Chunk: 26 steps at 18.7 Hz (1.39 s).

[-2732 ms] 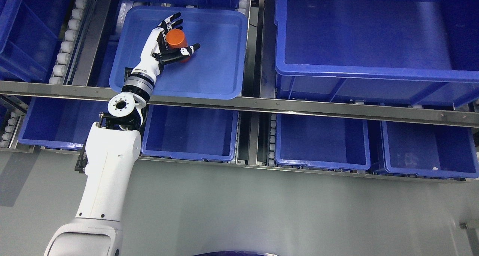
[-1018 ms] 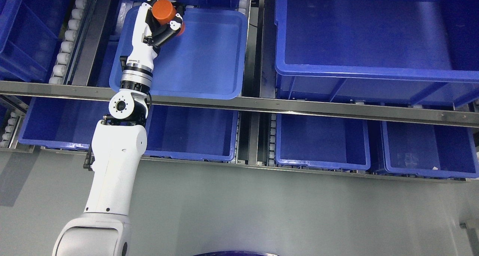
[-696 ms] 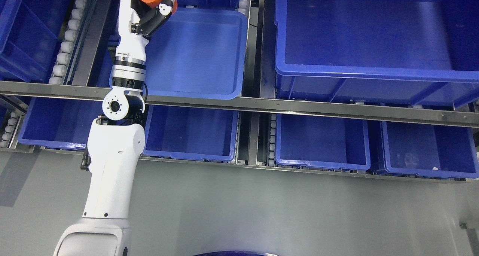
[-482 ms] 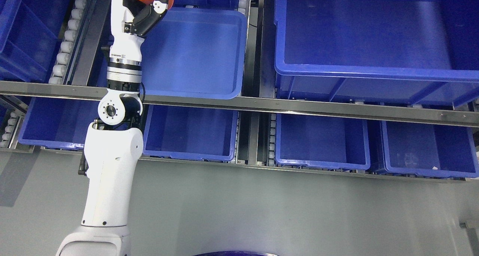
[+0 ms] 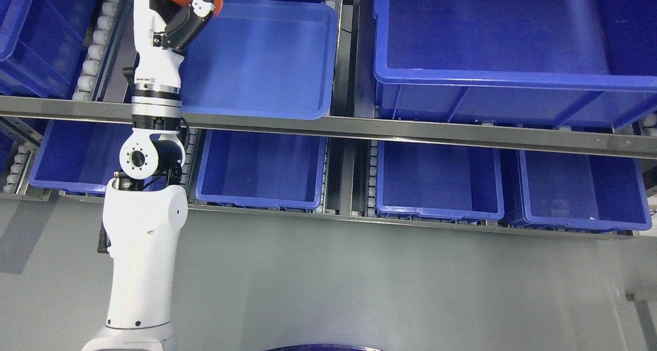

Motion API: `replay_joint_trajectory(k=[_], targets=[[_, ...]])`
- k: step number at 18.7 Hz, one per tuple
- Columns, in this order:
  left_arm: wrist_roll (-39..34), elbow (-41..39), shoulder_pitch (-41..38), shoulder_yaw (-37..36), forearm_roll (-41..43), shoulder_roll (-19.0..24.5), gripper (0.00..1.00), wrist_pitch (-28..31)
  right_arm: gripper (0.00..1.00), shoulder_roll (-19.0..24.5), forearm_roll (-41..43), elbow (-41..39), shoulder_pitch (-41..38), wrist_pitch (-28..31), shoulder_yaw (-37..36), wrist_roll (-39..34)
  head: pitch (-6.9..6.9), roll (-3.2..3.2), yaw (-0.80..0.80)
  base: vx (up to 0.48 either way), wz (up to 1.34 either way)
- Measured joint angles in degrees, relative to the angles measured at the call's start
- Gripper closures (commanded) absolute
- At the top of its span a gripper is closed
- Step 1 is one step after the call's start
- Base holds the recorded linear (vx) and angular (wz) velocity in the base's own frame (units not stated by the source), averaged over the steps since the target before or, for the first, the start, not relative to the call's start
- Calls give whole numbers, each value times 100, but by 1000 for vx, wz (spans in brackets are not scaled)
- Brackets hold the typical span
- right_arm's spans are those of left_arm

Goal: Grab orange capacitor from left shelf to right desk
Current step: 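Lift the capacitor up and out of the bin with the left hand, then hold the capacitor in the left hand while turning toward the steel table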

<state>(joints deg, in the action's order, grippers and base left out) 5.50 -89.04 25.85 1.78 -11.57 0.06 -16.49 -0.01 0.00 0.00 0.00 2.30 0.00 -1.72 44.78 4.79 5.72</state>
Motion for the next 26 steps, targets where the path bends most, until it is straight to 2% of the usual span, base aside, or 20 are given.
replay_joint_trajectory(k=[16,26], targets=[[28,-450,-229,112,-3,-5,97,-2,0,0,0,0,-1,0,0,0,0,0,0,-219,52],[28,-520,-251,150,-3,-6,97,74,0,1,0,0,-5,1,0,0,0,0,0,-94,-104]])
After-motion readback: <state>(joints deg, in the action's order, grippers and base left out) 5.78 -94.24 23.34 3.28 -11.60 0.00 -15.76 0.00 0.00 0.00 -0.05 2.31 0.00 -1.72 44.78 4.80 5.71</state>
